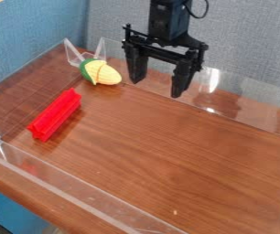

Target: Put the red object to the right side of the table

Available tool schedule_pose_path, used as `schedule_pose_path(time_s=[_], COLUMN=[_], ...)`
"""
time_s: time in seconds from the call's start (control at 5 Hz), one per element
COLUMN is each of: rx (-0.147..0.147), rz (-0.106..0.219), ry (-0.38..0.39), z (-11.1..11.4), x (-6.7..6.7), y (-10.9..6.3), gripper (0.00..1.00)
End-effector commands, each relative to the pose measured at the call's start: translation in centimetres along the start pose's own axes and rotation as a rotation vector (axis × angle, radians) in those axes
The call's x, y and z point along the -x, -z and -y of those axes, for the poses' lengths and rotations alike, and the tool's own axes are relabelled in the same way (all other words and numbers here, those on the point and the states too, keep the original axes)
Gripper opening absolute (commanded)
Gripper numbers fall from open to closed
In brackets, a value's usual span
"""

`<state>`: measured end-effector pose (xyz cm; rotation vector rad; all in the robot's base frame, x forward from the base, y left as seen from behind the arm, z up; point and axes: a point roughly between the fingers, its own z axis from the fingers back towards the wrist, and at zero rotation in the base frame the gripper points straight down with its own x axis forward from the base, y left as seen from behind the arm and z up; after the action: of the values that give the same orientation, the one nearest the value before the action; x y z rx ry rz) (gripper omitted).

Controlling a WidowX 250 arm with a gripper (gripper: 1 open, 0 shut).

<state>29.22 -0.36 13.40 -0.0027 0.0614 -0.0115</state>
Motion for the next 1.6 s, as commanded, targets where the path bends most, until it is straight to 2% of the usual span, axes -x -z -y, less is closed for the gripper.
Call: schedule_pose_path(time_s=[0.0,0.2,0.6,0.8,1.2,1.4], rx=[0.0,0.004,-0.004,-0.005,-0.018,-0.02], rz=[-0.018,-0.035,-0.065,-0.068,-0.046,-0.042], ry=[0.01,-0.042,0.044,0.054,-0.064,-0.09], z=[0.3,-0.7,-2.7,-5.1,-12.1,-12.7], x=[0.4,0.8,2.3,2.9,4.3,3.7], y=[0.1,0.5,0.7,0.7,0.7,1.5], gripper=[1.0,1.0,1.0,1.0,1.0,1.0])
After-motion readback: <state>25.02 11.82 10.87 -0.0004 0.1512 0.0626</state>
